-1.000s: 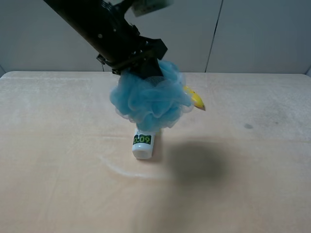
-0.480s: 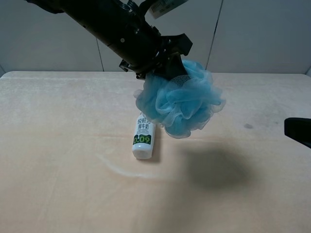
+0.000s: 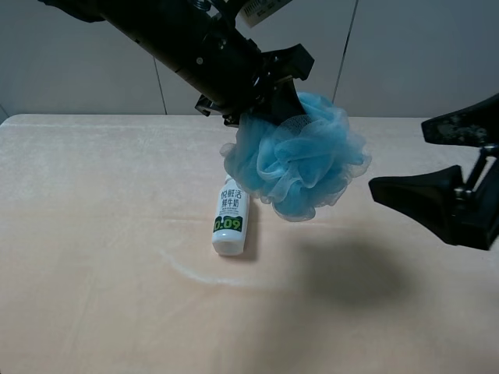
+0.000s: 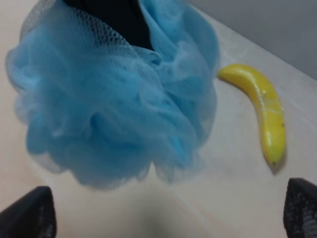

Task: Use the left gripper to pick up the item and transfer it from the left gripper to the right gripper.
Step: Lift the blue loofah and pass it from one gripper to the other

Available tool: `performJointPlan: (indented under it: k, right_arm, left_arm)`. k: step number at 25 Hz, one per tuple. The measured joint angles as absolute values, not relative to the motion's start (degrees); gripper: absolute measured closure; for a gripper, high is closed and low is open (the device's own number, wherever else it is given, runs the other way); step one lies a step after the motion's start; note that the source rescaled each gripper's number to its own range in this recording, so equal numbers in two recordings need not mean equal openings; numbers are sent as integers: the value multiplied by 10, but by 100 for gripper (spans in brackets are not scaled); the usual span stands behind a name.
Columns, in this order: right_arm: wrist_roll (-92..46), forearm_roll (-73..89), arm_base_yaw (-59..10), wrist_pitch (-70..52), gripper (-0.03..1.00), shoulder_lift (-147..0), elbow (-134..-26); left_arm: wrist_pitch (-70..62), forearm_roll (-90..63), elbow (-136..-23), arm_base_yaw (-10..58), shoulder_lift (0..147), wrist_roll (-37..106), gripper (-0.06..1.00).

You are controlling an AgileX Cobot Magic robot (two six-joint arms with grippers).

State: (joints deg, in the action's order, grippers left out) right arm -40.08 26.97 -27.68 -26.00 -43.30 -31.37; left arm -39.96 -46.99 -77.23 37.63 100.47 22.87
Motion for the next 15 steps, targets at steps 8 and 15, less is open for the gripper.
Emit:
performJointPlan:
  k: [8, 15]
  right_arm:
    - [-403, 267, -349, -182, -3, -578, -357]
    - [-403, 260, -378, -145, -3, -683, -402]
  left_arm:
    - [-403, -480, -772, 376, 1005, 229, 82]
    - [-405, -514, -772, 376, 1005, 247, 82]
